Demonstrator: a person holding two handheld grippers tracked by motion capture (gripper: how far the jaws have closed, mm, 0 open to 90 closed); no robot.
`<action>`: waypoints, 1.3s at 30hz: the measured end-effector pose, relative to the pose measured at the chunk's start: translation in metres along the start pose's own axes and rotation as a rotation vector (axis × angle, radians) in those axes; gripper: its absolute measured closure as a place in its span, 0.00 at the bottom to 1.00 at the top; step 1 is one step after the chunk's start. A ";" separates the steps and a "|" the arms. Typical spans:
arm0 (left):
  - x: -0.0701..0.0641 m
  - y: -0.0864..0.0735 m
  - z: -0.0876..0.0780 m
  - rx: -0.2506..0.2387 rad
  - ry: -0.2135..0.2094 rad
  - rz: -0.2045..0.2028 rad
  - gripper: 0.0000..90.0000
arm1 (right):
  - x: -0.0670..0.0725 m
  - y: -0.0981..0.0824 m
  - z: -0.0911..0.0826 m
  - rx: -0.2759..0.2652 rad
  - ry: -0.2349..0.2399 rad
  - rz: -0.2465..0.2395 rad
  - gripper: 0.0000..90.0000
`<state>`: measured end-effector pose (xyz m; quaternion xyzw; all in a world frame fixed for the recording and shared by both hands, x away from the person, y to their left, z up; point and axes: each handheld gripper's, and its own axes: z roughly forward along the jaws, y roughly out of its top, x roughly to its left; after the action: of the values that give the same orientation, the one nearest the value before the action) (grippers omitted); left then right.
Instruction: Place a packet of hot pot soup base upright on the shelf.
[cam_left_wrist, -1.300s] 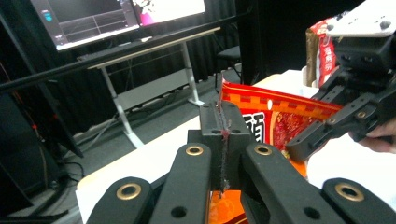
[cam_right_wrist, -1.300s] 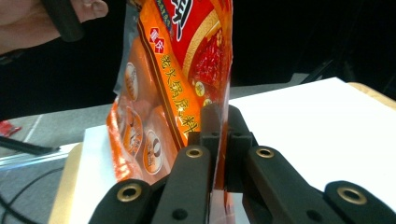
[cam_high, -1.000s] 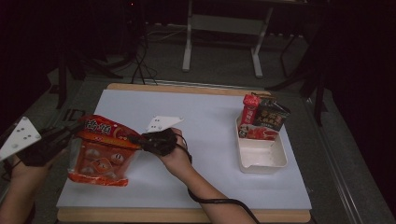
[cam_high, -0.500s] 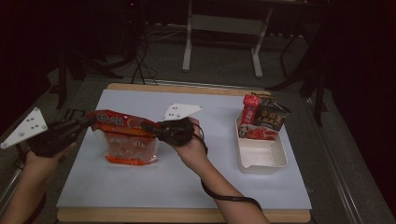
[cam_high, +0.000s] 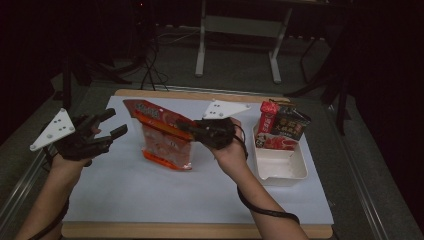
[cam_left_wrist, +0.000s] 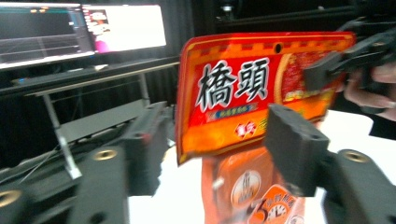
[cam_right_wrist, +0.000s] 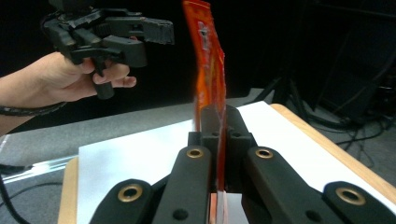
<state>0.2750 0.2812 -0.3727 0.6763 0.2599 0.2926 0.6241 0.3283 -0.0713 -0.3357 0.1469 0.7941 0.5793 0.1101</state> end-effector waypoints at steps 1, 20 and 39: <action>-0.002 0.000 0.002 -0.002 0.022 -0.019 0.27 | -0.004 0.002 -0.011 -0.005 -0.017 0.004 1.00; -0.026 -0.039 0.014 0.089 0.007 -0.111 0.03 | -0.037 0.019 -0.122 -0.051 -0.194 0.000 1.00; -0.052 -0.081 0.027 0.143 -0.064 -0.154 0.03 | -0.071 0.005 -0.238 -0.085 -0.375 0.027 1.00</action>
<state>0.2590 0.2321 -0.4585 0.7062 0.3111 0.2028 0.6027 0.3128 -0.3065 -0.2577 0.2581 0.7326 0.5761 0.2547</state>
